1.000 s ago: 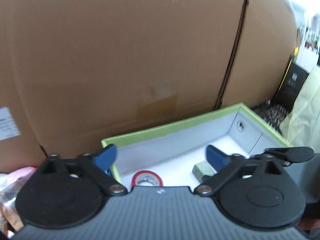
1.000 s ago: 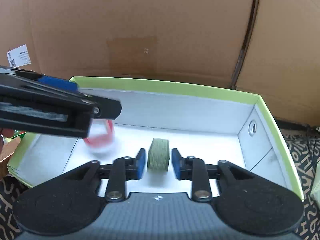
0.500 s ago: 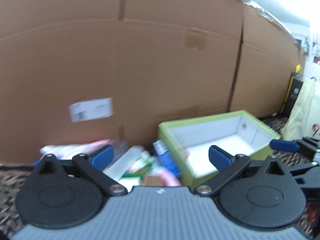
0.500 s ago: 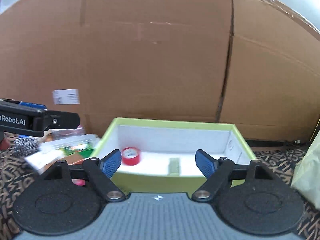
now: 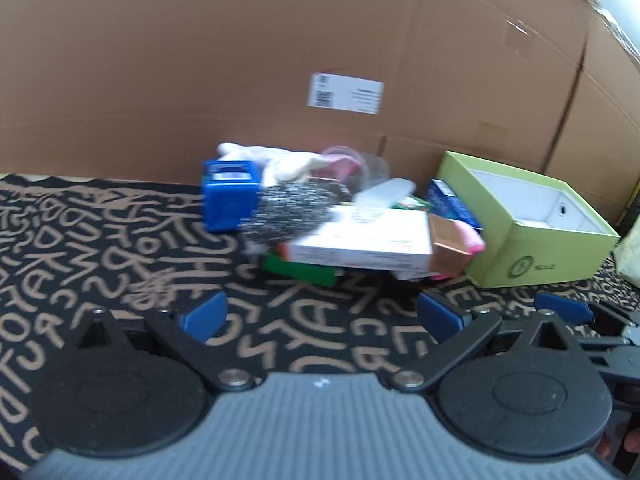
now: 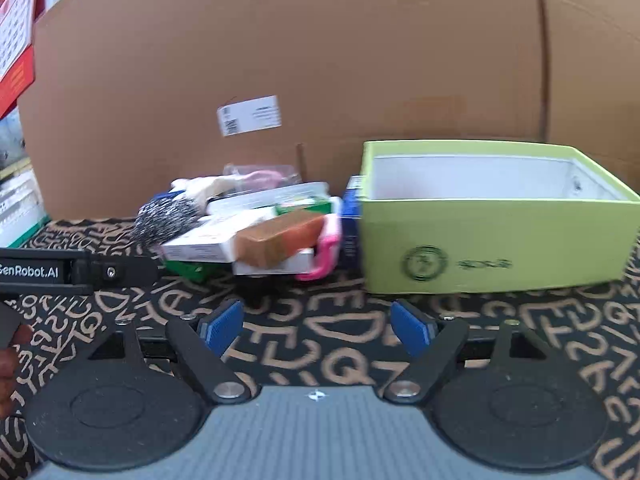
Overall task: Organize objects
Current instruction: 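Grasp the steel wool with the left tool while the right grasps the copper box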
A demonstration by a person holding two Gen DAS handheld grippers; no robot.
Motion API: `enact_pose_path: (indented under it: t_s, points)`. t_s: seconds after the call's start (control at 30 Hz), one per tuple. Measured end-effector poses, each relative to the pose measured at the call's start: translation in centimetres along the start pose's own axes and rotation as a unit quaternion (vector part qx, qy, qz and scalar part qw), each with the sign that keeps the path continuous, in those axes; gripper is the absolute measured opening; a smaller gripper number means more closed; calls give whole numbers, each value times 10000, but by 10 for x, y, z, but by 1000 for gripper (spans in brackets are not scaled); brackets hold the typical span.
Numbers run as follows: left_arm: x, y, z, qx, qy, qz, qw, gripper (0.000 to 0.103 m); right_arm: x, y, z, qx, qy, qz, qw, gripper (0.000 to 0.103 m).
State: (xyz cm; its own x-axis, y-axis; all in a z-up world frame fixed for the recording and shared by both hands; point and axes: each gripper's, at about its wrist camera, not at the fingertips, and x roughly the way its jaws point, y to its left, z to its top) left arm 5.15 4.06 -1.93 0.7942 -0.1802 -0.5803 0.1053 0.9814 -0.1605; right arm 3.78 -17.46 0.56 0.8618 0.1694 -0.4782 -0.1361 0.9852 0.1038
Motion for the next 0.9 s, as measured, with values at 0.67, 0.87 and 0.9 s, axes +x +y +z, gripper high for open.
enact_pose_path:
  t_s: [0.67,0.87,0.9]
  points:
    - [58,19,63,123,-203,-204,9995,89,55,25,36,217,-165,148,9995,75]
    - [73,24,57,150,216,-431,9987,42,60,25,31,260,-84,242,9993,48]
    - [70,26,54,121,209,-449,9987,41,58,24,29,259,-101,250,9993,46]
